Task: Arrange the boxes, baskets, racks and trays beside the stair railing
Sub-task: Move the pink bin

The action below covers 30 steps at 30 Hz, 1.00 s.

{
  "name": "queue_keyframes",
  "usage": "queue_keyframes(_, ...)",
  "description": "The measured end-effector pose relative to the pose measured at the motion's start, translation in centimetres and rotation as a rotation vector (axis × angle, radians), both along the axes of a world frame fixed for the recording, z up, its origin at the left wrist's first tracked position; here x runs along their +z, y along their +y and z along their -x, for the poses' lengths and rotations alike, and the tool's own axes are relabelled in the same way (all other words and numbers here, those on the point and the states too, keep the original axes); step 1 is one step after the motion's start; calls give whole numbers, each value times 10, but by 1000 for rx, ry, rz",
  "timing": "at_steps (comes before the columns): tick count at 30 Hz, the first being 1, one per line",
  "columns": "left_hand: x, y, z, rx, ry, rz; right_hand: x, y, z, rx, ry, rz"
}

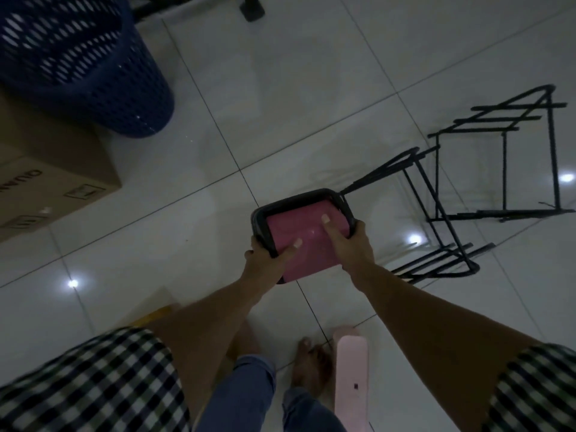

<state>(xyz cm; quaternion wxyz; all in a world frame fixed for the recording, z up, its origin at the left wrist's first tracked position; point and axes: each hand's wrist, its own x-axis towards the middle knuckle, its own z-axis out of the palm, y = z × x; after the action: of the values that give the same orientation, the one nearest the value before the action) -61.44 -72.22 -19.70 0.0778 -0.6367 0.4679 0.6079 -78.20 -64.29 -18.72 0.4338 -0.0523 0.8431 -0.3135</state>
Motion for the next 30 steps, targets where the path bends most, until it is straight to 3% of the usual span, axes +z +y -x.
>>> queue_keyframes(16, 60, -177, -111, 468, 56, 58, 28, -242, -94, 454, -7, 57)
queue_keyframes(30, 15, -299, -147, 648, 92, 159, -42, -371, -144, 676, -22, 132)
